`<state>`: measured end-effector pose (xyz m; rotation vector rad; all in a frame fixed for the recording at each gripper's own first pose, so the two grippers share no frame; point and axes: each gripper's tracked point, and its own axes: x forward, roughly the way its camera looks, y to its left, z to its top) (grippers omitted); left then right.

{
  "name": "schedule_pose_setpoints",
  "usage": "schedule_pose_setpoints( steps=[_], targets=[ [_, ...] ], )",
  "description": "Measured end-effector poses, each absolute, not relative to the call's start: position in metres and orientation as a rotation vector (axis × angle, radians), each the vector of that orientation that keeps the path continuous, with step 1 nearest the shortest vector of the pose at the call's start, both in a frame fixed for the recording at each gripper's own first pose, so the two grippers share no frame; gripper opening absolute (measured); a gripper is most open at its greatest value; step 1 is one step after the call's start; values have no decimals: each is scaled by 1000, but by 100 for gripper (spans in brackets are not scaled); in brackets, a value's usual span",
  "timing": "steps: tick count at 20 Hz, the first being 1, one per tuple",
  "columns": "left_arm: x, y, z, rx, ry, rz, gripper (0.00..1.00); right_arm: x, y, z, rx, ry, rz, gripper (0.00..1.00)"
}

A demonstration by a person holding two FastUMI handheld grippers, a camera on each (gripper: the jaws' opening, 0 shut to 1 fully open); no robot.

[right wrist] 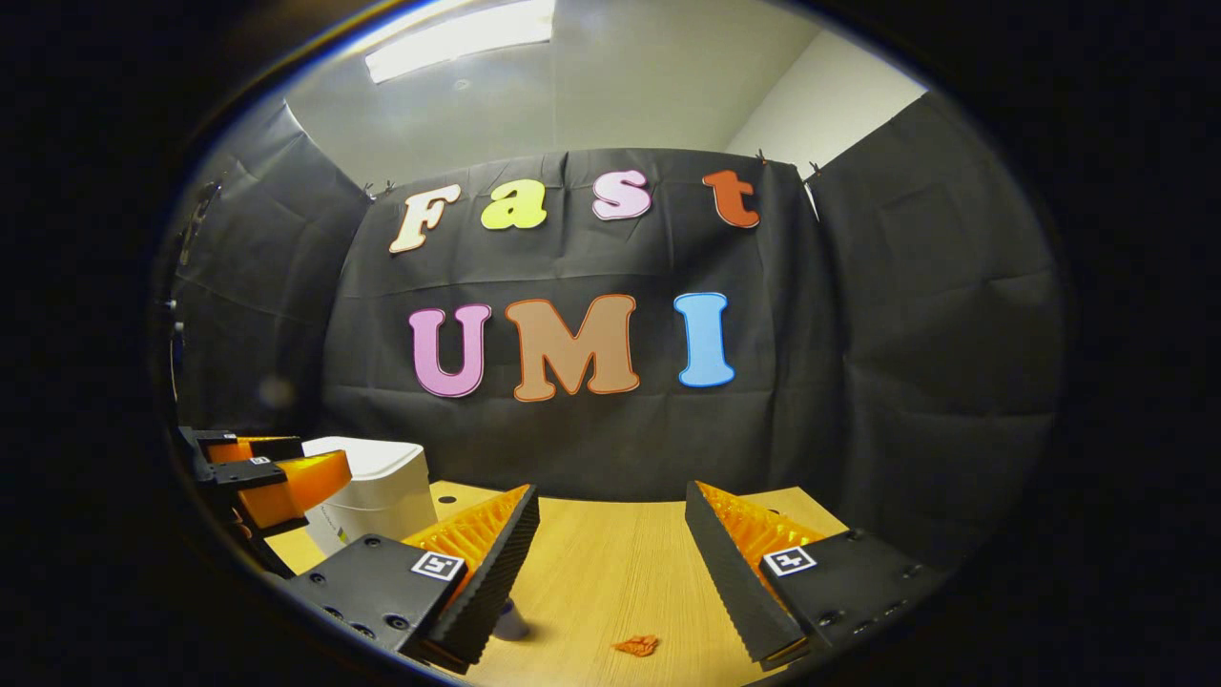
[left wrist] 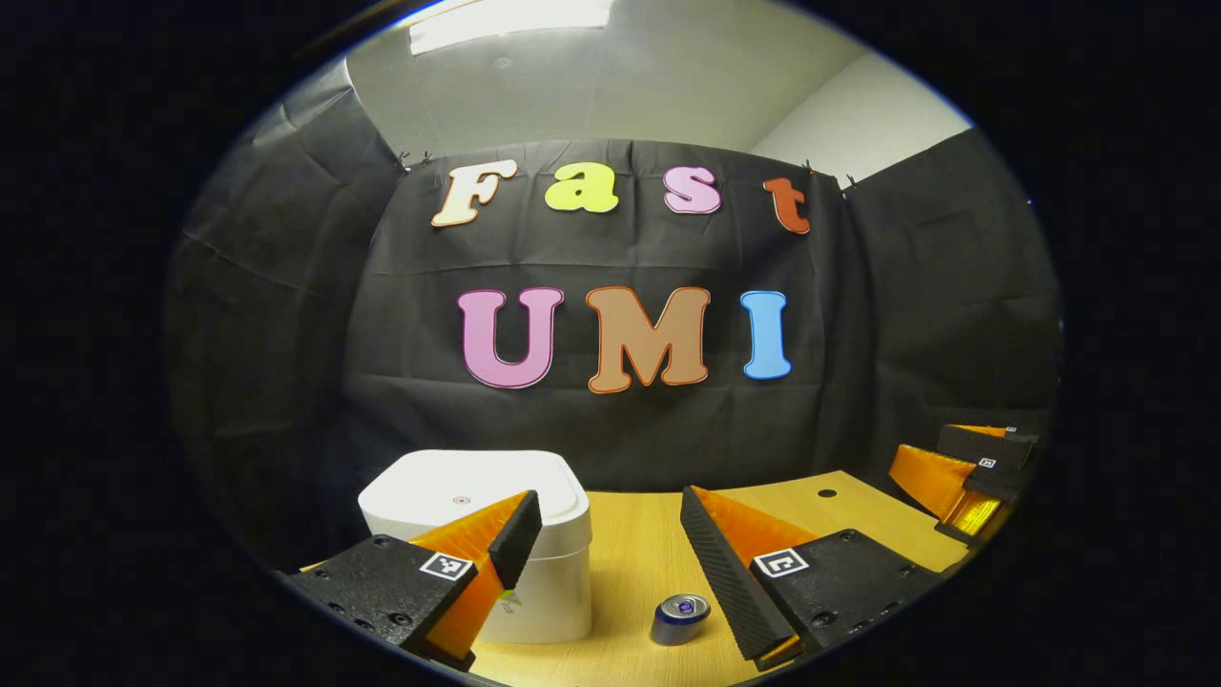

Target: Press the lid of the desktop garbage bin to open it, pick up the crumpled paper on the desktop and throw it into the bin, then pick up the pop can on the desktop and drop it into the bin, and finally close the garbage bin lid.

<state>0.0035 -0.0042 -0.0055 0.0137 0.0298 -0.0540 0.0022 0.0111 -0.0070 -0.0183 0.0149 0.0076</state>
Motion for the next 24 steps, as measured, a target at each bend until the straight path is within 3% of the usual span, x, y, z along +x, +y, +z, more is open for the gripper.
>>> schedule_pose_setpoints(
  steps=[5, 9, 10, 11, 17, 19, 24],
  targets=[
    [6, 2, -8, 18, 52, -35, 80, 6, 13, -9, -17, 21, 17, 97],
    [11, 13, -16, 31, 90, 6, 54, 10, 17, -9, -24, 21, 33, 97],
    [13, 17, -17, 29, 97, 15, 52, 11, 18, -9, -24, 19, 36, 95],
    [14, 21, -18, 27, 101, 26, 40, 12, 19, -8, -23, 18, 39, 95],
    [29, 59, -17, 32, 102, 120, 7, 15, 16, -14, -3, 36, 41, 97],
    [35, 73, -23, 37, 118, 151, 0, 15, 14, -14, 2, 37, 37, 97],
    [50, 104, -38, -12, 156, 217, 0, 16, 11, -22, 12, 58, 28, 98]
  ],
)
